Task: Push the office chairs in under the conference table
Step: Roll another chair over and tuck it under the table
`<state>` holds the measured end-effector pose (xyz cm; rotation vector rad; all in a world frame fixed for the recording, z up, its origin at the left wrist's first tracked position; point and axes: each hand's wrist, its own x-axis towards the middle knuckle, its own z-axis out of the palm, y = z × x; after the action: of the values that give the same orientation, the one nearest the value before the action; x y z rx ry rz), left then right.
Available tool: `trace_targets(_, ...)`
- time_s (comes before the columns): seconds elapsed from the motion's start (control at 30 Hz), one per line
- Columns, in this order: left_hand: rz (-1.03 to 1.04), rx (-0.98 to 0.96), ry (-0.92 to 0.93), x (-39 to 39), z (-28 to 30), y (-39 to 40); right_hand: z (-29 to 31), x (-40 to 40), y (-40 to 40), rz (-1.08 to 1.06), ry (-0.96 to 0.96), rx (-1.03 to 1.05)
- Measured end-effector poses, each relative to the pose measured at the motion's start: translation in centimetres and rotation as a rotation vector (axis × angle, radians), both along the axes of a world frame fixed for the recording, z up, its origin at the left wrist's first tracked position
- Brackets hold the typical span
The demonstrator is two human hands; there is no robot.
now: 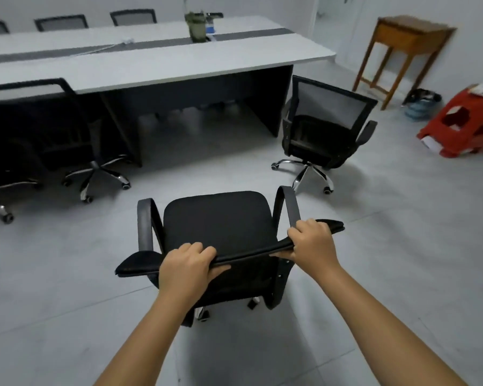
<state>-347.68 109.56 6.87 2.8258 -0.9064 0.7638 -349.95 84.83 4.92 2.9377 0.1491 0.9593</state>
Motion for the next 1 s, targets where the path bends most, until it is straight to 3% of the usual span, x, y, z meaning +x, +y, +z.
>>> trace_targets(0.17, 0.175, -0.026, -0.030, -2.4, -0.3, -1.5, 0.3, 0.4, -1.3, 0.161, -0.001, -0.019)
trace_targets(0.37, 0.179, -0.049, -0.190, -1.3, -1.2, -1.2, -0.9, 1.7, -2.2, 0.306, -0.141, 0.014)
trace_targets(0.5, 0.167, -0.052, -0.337, 3.0, -0.6, -0.9, -0.2, 5.2, -2.1, 0.323, -0.221, 0.031)
trace_targets(1.0, 0.128, -0.054, -0.444, 23.3, -0.1, 0.9, 1.0, 26.1, -0.3, 0.304, -0.245, 0.016)
